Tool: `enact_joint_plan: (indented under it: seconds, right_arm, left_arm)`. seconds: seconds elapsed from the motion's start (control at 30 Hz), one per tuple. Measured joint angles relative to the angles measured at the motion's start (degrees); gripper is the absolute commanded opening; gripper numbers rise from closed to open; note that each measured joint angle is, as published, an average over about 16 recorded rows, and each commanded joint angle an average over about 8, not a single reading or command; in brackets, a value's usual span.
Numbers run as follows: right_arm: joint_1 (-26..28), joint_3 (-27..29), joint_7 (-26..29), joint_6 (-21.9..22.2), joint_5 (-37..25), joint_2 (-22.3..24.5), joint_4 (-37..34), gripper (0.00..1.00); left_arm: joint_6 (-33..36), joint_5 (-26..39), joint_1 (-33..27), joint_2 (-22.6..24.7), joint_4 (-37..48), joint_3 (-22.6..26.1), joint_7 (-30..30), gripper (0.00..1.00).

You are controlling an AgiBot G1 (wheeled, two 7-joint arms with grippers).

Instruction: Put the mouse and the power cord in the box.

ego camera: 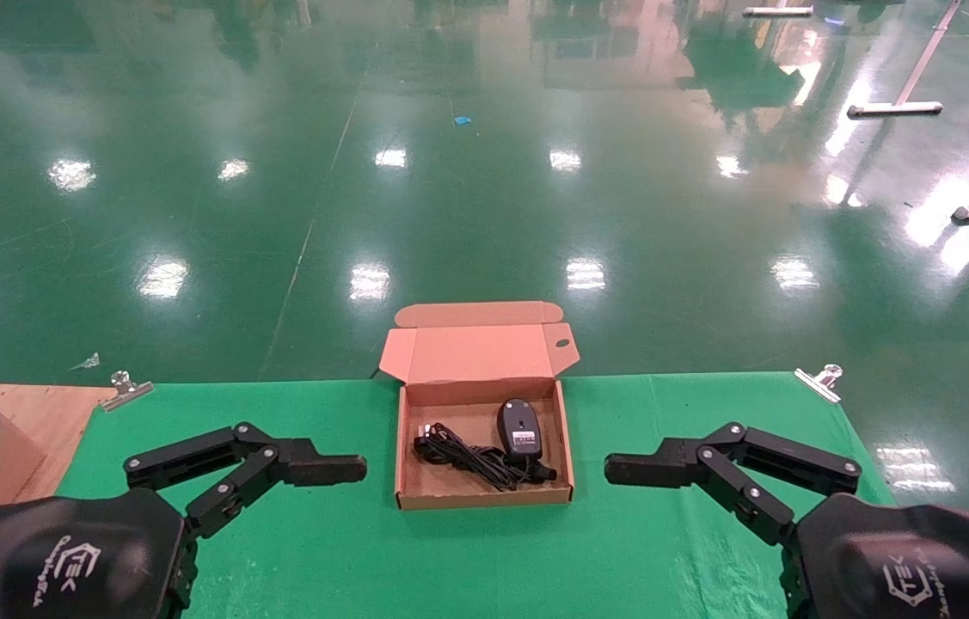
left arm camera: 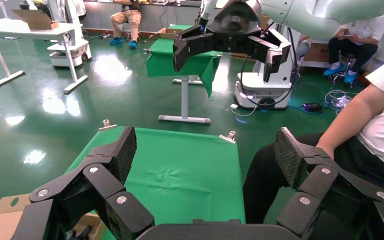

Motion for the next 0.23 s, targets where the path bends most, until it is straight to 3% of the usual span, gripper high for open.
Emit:
enact_joint_plan:
  seconds: [0.23]
  right_arm:
    - [-1.0,0.8,0.7,-0.7,1.2,1.0,1.2,1.00]
  left_arm:
    - [0.5,-0.3,0.7,-0.6,-1.6,-0.8,-1.2,1.00]
